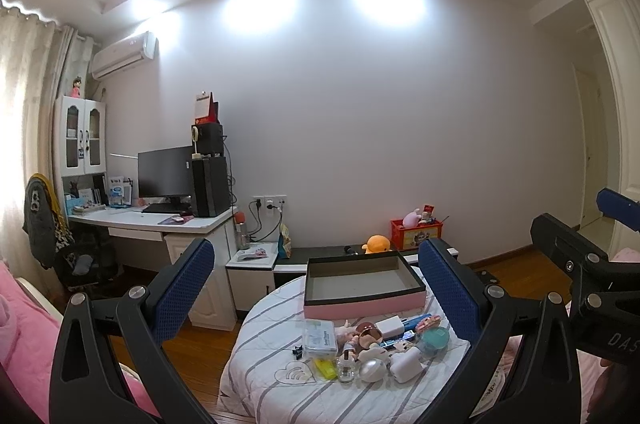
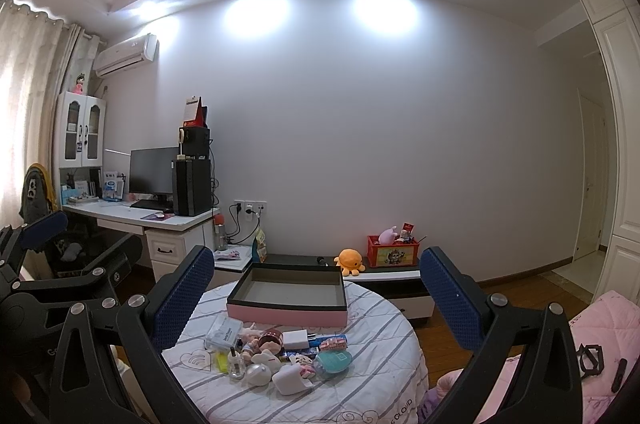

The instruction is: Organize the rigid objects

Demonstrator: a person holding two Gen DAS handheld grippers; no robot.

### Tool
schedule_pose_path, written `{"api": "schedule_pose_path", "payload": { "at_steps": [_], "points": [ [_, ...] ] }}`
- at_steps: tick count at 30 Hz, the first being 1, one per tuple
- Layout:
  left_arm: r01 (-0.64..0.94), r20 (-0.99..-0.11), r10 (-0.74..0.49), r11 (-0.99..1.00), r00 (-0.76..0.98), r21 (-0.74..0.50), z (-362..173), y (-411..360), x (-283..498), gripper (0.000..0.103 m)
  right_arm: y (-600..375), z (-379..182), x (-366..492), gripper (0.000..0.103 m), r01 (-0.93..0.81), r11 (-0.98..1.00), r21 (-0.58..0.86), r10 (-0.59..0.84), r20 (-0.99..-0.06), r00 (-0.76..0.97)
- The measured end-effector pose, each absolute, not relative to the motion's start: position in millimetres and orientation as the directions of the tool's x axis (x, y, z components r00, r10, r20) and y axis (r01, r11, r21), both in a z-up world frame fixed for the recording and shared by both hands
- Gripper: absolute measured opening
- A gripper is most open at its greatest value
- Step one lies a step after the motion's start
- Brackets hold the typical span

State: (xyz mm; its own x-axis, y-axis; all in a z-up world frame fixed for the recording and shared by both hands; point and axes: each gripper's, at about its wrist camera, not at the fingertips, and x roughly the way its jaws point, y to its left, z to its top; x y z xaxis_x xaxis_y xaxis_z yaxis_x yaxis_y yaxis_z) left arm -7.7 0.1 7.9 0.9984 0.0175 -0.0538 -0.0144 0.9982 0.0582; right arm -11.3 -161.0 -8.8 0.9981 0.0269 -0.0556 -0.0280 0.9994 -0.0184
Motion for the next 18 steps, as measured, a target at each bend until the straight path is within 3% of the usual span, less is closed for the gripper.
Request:
{"api": "schedule_pose_path", "payload": {
  "at_steps": [18],
  "points": [
    [-0.019,-0.048,0.021,0.998,0.999,0.058,10.3,1.4,-10.4,0.103,-160.8,-7.6,-11.7,0.103,-0.029,0.999,-0.021,0.028,-0.051,0.998]
  ]
}}
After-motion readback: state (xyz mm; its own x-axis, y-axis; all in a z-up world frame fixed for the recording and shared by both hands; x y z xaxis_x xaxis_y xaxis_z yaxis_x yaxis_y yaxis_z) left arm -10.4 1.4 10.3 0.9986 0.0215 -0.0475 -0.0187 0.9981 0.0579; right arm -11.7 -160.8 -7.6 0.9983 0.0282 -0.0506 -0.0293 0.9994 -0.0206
